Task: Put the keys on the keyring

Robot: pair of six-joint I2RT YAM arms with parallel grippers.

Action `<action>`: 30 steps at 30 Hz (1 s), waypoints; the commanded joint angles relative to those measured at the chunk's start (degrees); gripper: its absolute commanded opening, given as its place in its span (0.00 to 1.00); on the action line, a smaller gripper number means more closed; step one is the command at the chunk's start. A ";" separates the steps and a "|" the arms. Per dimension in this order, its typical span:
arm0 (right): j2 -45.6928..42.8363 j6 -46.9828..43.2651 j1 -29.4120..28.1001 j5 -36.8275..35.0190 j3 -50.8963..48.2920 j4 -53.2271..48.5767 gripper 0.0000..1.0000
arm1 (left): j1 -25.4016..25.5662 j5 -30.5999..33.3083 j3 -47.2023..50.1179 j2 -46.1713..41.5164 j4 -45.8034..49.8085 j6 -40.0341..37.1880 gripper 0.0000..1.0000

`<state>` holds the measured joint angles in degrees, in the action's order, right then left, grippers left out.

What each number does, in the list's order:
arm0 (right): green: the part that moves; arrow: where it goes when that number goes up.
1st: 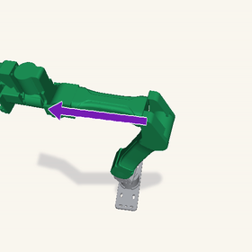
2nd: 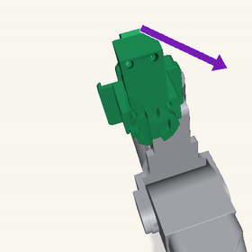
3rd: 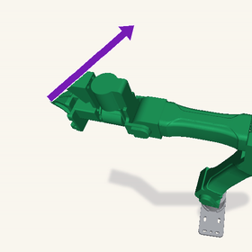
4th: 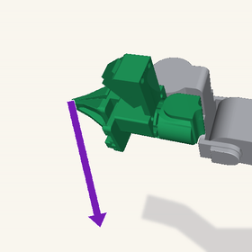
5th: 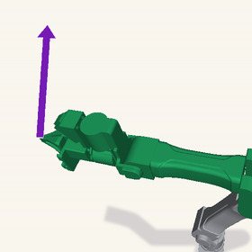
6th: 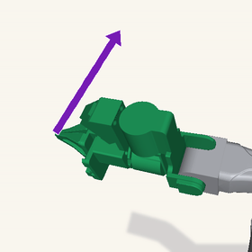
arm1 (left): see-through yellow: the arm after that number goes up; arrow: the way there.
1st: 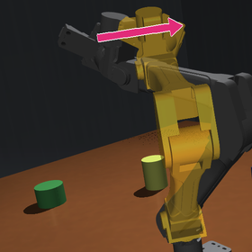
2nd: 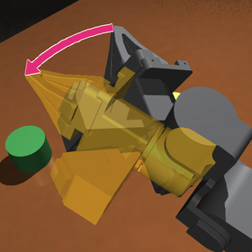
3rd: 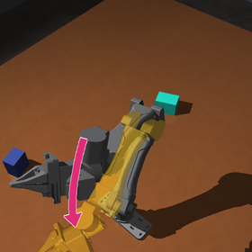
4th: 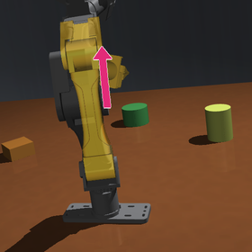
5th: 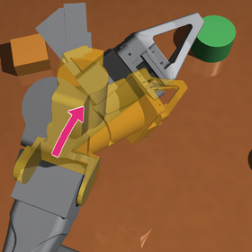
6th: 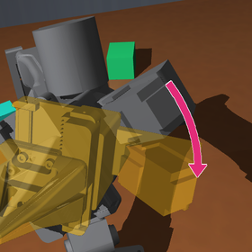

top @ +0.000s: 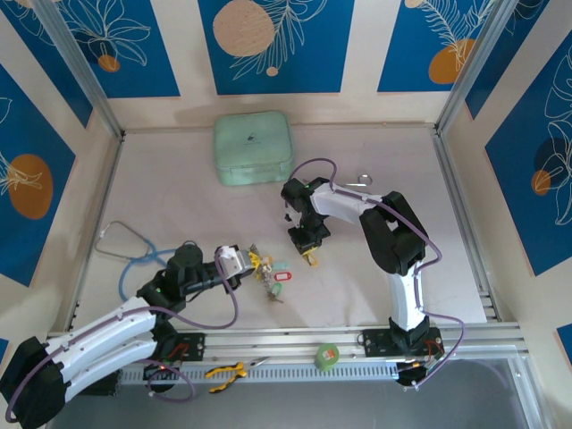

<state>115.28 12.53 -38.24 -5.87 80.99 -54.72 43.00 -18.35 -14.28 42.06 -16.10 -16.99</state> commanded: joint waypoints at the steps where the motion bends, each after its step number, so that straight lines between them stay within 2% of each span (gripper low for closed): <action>1: -2.25 0.59 -0.26 0.16 0.80 -1.45 0.14 | 0.29 -0.25 0.31 -0.32 -0.87 -0.99 0.00; 11: -2.15 0.51 -0.26 0.85 1.03 -1.63 0.00 | 0.24 -0.15 0.31 -0.46 -0.64 -1.09 0.00; 19: -5.55 0.67 -0.26 2.44 0.91 -1.42 0.00 | 0.25 -0.15 0.38 -0.32 -0.76 -1.04 0.00; 30: -1.65 0.21 -0.19 2.05 1.41 -0.75 0.02 | 0.25 -0.08 0.54 -0.32 -0.86 -1.01 0.00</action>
<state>111.57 12.73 -38.24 -5.15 81.03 -54.85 43.00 -18.35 -14.24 42.06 -16.12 -16.99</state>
